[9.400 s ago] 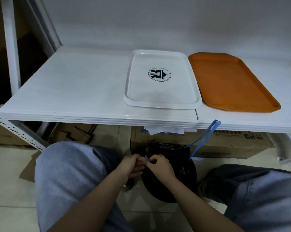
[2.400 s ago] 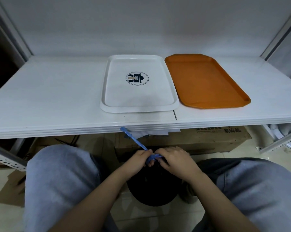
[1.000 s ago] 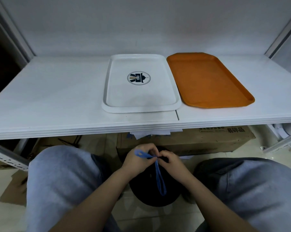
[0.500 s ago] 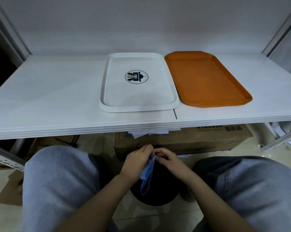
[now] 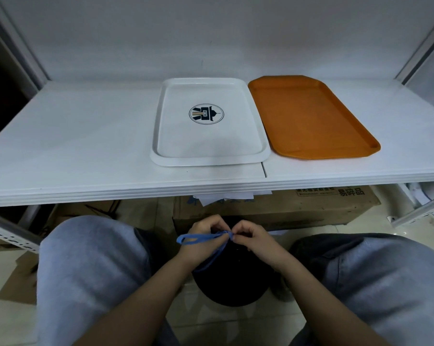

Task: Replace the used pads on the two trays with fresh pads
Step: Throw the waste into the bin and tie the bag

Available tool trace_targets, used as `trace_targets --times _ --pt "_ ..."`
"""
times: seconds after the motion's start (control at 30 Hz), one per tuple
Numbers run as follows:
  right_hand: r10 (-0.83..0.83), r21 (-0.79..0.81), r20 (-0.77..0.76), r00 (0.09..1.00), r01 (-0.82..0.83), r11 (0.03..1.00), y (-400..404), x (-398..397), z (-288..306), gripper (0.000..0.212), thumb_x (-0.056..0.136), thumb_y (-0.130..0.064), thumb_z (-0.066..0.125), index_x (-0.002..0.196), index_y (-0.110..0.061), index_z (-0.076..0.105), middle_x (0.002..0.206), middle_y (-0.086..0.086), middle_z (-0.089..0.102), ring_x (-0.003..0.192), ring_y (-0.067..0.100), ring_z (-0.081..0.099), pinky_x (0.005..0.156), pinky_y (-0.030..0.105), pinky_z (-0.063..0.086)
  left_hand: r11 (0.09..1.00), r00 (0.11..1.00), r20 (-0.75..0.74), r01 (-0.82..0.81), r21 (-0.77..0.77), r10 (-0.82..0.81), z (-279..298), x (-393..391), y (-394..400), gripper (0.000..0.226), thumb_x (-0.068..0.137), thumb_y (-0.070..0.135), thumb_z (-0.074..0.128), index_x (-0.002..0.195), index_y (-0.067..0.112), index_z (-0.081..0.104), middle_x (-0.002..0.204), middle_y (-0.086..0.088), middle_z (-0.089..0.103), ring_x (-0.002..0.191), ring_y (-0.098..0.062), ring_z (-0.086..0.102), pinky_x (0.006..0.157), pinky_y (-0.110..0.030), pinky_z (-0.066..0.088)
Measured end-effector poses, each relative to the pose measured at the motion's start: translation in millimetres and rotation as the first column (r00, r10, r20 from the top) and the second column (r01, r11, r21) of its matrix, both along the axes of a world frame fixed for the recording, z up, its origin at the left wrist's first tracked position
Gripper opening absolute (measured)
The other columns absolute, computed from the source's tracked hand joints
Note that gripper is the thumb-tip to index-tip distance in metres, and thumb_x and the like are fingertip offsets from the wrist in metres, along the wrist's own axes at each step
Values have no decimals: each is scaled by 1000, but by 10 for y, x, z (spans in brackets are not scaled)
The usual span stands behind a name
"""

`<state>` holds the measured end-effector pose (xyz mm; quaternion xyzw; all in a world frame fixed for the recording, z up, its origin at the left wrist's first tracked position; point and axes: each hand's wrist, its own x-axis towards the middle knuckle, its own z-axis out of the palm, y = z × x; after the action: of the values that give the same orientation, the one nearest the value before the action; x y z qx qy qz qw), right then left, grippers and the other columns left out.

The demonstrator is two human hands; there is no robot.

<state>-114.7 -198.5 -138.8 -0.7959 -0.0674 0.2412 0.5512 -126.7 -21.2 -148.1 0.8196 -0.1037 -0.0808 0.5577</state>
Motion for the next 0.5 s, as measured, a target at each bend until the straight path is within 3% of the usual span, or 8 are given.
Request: trace_targets --times 0.07,0.13,0.2,0.27,0.4,0.5 --pt "-73 -21 55 996 74 997 30 -3 -12 18 87 -4 60 77 -19 58 72 -8 59 64 -5 54 64 17 40 1000 1000 -17 2 -29 -3 -3 -10 -28 7 88 12 64 84 17 63 83 3 63 79 -8 62 69 -20 50" --pt "-97 -138 177 979 122 983 64 -11 -7 16 83 -12 62 75 -25 56 72 -9 62 71 7 58 67 30 43 999 1000 -14 -5 -45 5 -17 -3 -46 6 90 11 63 84 14 63 83 2 64 79 -9 62 70 -21 50" --pt "-42 -321 328 944 154 935 101 -54 47 12 84 -19 61 80 -27 53 77 -10 62 74 8 59 65 29 46 996 999 -14 -34 -81 33 -30 0 -55 6 90 10 63 84 12 64 81 2 64 79 -10 63 70 -24 50" --pt "-49 -329 410 911 198 924 137 -85 72 13 85 -19 61 83 -28 52 79 -12 63 74 5 60 63 27 46 994 999 -9 -51 -101 50 -36 11 -56 6 89 9 64 84 11 64 80 4 64 77 -8 63 69 -22 49" --pt "-220 -33 162 962 228 973 108 -17 27 22 83 -3 65 80 -24 57 79 -5 67 80 8 62 73 21 46 999 999 35 -34 -6 34 -61 40 -47 6 89 14 64 84 17 64 82 5 62 79 -8 61 69 -25 50" --pt "-183 80 -1 983 182 980 46 45 45 20 81 1 69 85 -17 62 81 -1 68 79 3 62 77 16 45 995 991 128 -55 89 43 -70 30 -40 12 87 23 64 80 31 59 84 7 59 80 -6 57 70 -24 49"
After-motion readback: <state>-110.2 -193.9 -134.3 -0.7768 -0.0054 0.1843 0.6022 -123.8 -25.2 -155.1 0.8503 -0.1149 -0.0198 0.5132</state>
